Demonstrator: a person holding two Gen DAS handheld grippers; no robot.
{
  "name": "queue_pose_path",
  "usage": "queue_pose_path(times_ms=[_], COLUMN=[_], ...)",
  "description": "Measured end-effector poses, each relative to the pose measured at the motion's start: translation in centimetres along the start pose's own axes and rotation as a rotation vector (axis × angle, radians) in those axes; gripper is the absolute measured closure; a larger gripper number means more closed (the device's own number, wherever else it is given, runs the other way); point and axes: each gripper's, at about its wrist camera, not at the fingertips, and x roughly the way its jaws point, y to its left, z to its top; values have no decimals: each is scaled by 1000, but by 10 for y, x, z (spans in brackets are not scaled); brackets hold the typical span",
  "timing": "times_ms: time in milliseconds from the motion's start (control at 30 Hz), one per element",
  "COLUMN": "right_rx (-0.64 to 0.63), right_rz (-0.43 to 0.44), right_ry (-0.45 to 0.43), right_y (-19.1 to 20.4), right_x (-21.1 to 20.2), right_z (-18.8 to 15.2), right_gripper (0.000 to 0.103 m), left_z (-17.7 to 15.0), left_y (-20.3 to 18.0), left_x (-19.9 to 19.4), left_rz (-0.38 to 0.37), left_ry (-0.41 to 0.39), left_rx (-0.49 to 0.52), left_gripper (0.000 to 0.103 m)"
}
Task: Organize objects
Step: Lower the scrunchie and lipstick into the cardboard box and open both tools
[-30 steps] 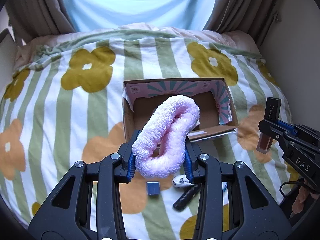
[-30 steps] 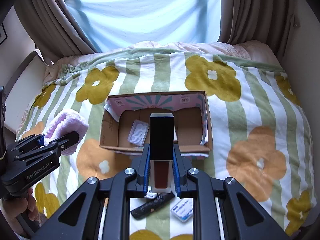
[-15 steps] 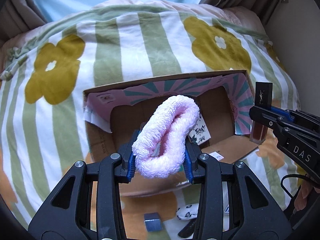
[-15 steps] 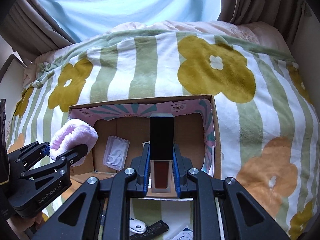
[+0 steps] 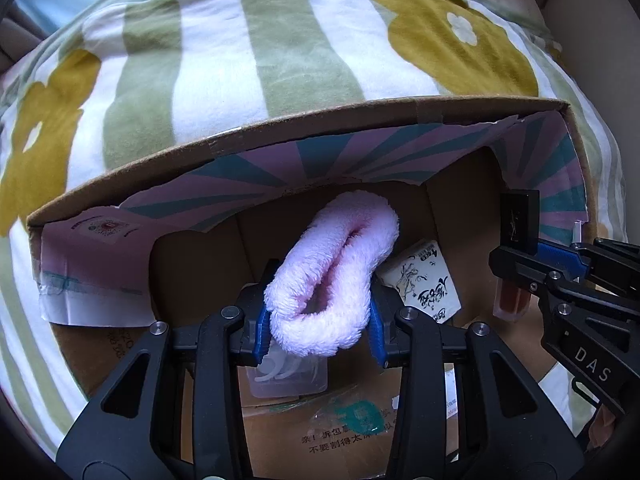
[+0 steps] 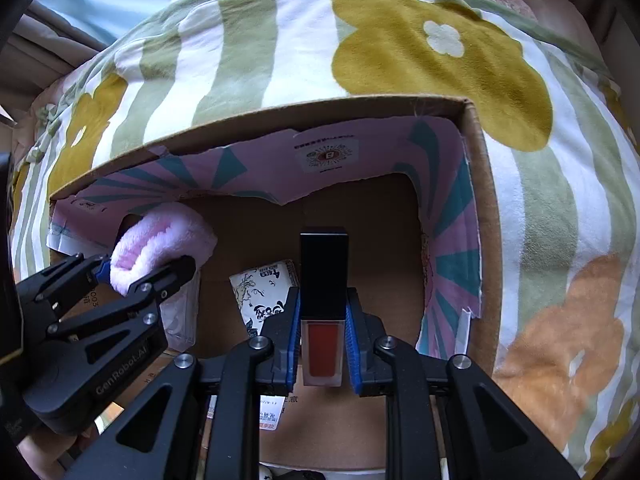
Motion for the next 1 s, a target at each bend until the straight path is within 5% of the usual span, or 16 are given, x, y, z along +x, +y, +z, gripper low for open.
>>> queue_pose_path(times_ms=[167, 200, 233, 267, 333, 1000], right_rx=[-52, -74, -96, -124, -171, -193], right_rz=[41, 57, 67, 94, 96, 144], right_ry=[19, 15, 20, 24, 9, -33], right_y=[1, 2, 4, 6, 9, 9], right_x=[2, 1, 1, 1, -1, -26], right_z=[-4, -7, -9, -13, -20, -53], right_gripper=[82, 60, 43, 20, 8, 1], left_z=[7, 8, 9, 10, 12, 3], left_y=[2, 3, 3, 4, 5, -5], left_x=[0, -1, -1, -2, -4, -26], left_rz=[-6, -6, -11, -18, -32, -21], left_ry=[12, 13, 14, 12, 19, 17], left_rx=[-12, -16, -20, -24, -24, -44], left_gripper=[61, 52, 10, 0, 0, 0])
